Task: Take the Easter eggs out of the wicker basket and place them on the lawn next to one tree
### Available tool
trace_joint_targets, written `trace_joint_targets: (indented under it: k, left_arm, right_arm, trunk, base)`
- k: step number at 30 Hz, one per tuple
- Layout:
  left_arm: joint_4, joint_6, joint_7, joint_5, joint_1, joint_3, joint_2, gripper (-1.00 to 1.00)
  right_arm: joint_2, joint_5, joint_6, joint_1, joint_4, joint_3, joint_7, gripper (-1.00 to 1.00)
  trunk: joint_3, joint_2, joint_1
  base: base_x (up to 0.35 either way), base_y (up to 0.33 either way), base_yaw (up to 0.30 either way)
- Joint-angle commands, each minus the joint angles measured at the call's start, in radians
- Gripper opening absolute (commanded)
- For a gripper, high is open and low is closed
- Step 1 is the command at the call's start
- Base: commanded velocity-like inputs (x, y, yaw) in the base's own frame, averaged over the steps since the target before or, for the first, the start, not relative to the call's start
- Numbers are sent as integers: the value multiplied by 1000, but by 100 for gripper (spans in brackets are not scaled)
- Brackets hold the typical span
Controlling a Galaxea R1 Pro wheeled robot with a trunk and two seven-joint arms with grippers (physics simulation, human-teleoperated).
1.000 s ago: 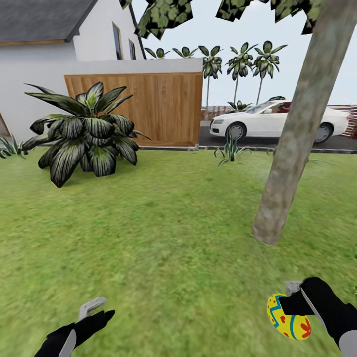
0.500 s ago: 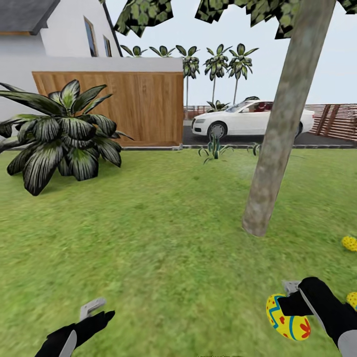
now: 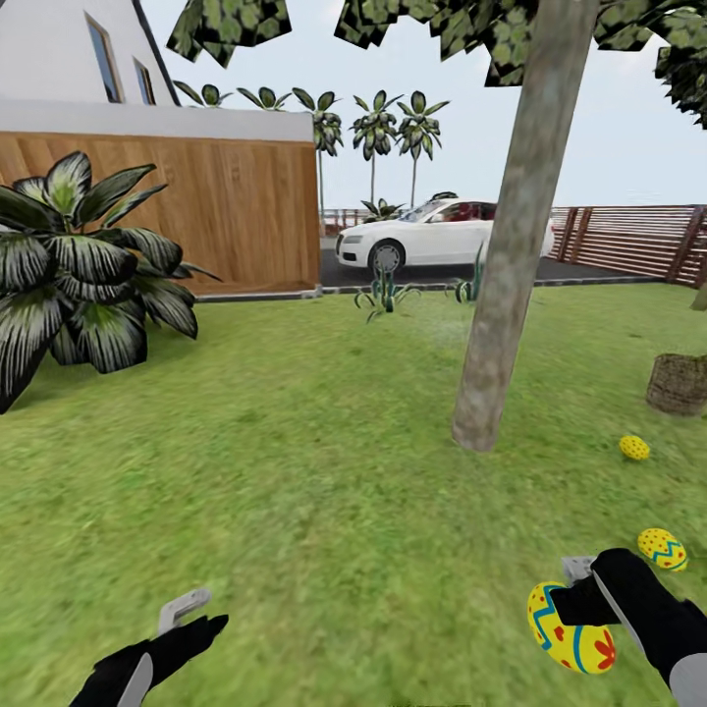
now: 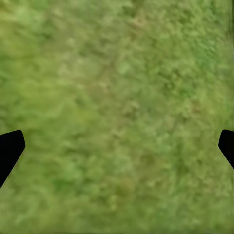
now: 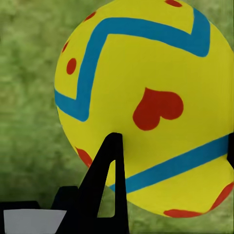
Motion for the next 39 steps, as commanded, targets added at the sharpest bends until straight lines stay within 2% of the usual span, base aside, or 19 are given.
trace_joint_targets:
  k: [1, 9, 13, 19, 31, 39]
  left_arm:
    - [-1, 8, -3, 9, 0, 3, 0, 100]
    - [-1, 8, -3, 10, 0, 3, 0, 100]
    - [0, 8, -3, 10, 0, 3, 0, 100]
    - [2, 8, -2, 8, 0, 3, 0, 100]
    - [3, 8, -3, 9, 0, 3, -1, 100]
    - [3, 8, -3, 8, 0, 3, -1, 100]
  right_arm:
    - [0, 10, 3, -1, -1, 1, 7, -100]
    - [1, 11, 3, -1, -2, 3, 7, -100]
    - [1, 10, 3, -1, -1, 29, 7, -100]
    - [1, 10, 3, -1, 0, 33, 7, -100]
    - [1, 10, 4, -1, 0, 33, 7, -100]
    - [1, 10, 3, -1, 0, 34, 7, -100]
  trunk:
    - [-1, -1, 0]
    - [-1, -1, 0]
    - [-1, -1, 0]
    - [-1, -1, 0]
    - [-1, -1, 0]
    - [-1, -1, 0]
  base:
    - [0, 331, -300]
    - [0, 331, -300]
    - [0, 331, -300]
    - [12, 330, -237]
    - [263, 242, -18]
    - [206, 286, -270]
